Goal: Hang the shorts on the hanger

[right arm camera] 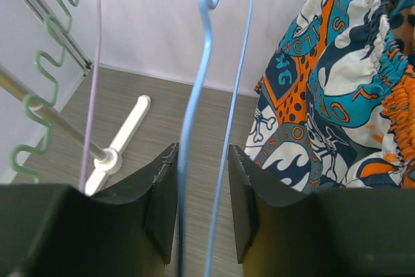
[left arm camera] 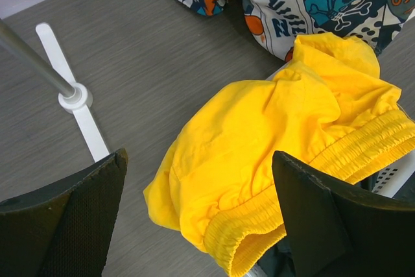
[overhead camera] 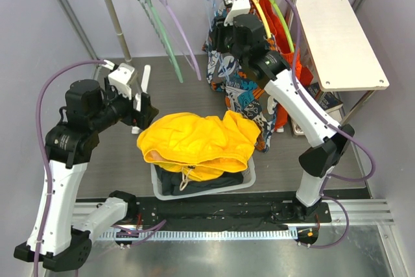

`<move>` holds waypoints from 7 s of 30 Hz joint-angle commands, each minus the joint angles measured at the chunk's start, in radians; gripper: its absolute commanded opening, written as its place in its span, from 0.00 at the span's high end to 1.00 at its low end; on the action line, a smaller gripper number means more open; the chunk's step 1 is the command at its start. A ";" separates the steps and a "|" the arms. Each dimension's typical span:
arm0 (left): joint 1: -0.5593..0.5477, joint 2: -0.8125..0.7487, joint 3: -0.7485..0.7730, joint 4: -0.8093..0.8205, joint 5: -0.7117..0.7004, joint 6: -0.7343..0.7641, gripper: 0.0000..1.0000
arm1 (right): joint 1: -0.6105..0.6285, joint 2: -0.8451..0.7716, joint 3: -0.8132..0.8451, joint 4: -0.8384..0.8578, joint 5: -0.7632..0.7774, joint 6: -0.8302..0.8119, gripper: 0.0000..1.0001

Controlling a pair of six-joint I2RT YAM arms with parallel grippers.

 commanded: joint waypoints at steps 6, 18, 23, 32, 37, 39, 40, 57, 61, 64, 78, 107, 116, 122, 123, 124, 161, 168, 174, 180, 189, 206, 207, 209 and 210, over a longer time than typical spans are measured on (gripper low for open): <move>0.006 -0.030 -0.024 0.050 -0.014 0.005 0.09 | -0.002 -0.037 0.015 0.151 -0.036 -0.053 0.99; 0.005 -0.029 -0.027 0.024 -0.003 0.034 0.05 | -0.002 -0.165 -0.077 0.277 -0.064 -0.110 0.99; 0.005 0.001 -0.001 -0.023 0.005 0.071 0.00 | -0.003 -0.310 -0.193 0.210 -0.110 -0.083 0.99; 0.006 0.048 0.004 -0.071 0.055 0.091 0.00 | -0.003 -0.596 -0.442 -0.029 -0.226 -0.136 0.99; 0.005 0.036 -0.025 -0.111 0.075 0.137 0.00 | -0.002 -0.832 -0.579 -0.204 -0.320 -0.272 0.99; 0.005 0.036 -0.041 -0.138 0.075 0.160 0.00 | -0.003 -0.939 -0.613 -0.276 -0.387 -0.317 0.99; 0.005 0.039 -0.041 -0.175 0.074 0.180 0.01 | -0.003 -0.976 -0.635 -0.360 -0.421 -0.369 0.99; 0.005 0.005 -0.160 -0.474 0.089 0.368 0.14 | -0.011 -1.058 -0.623 -0.852 -0.937 -0.776 0.99; 0.005 -0.001 -0.165 -0.481 0.074 0.362 0.14 | -0.011 -1.015 -0.650 -0.850 -1.003 -0.790 0.99; 0.005 0.004 -0.188 -0.471 0.065 0.355 0.19 | -0.011 -1.013 -0.701 -0.792 -1.027 -0.794 0.99; 0.005 0.106 -0.194 -0.428 0.012 0.326 0.76 | 0.015 -0.909 -0.778 -0.488 -1.096 -0.666 0.99; 0.006 0.185 -0.018 -0.464 0.026 0.230 1.00 | 0.334 -0.762 -0.861 -0.204 -0.699 -0.554 0.99; 0.006 0.203 0.010 -0.459 0.052 0.192 1.00 | 0.354 -0.706 -0.891 -0.022 -0.564 -0.452 0.99; 0.005 0.209 0.008 -0.444 0.115 0.163 1.00 | 0.362 -0.705 -0.917 0.102 -0.536 -0.379 0.99; 0.005 0.211 0.002 -0.444 0.130 0.163 1.00 | 0.363 -0.700 -0.920 0.112 -0.536 -0.376 0.99; 0.006 0.208 -0.001 -0.442 0.141 0.163 1.00 | 0.363 -0.693 -0.928 0.121 -0.538 -0.371 0.99; 0.164 0.071 -0.372 -0.449 0.414 1.548 0.27 | 0.380 -0.734 -1.169 0.385 -0.535 -0.463 0.99; 0.121 0.062 -0.443 -0.236 0.514 1.346 0.50 | 0.380 -0.729 -1.172 0.455 -0.572 -0.468 0.99; 0.098 0.022 -0.473 -0.182 0.539 1.248 0.58 | 0.380 -0.734 -1.174 0.470 -0.570 -0.471 0.99; 0.098 -0.024 -0.502 -0.108 0.585 1.099 0.69 | 0.380 -0.737 -1.192 0.520 -0.575 -0.451 0.99; 0.098 -0.029 -0.476 -0.047 0.563 0.860 1.00 | 0.380 -0.768 -1.154 0.405 -0.526 -0.457 0.86; 0.118 0.108 -0.378 -0.077 0.440 0.616 1.00 | 0.363 -1.071 -1.159 -0.151 -0.474 -0.515 0.23; 0.118 0.111 -0.377 -0.076 0.437 0.608 1.00 | 0.363 -1.078 -1.228 -0.113 -0.481 -0.506 0.23; 0.117 0.120 -0.361 -0.086 0.428 0.593 1.00 | 0.369 -1.061 -1.285 0.007 -0.457 -0.486 0.22; 0.117 0.126 -0.357 -0.103 0.421 0.582 1.00 | 0.376 -1.046 -1.316 0.035 -0.441 -0.475 0.22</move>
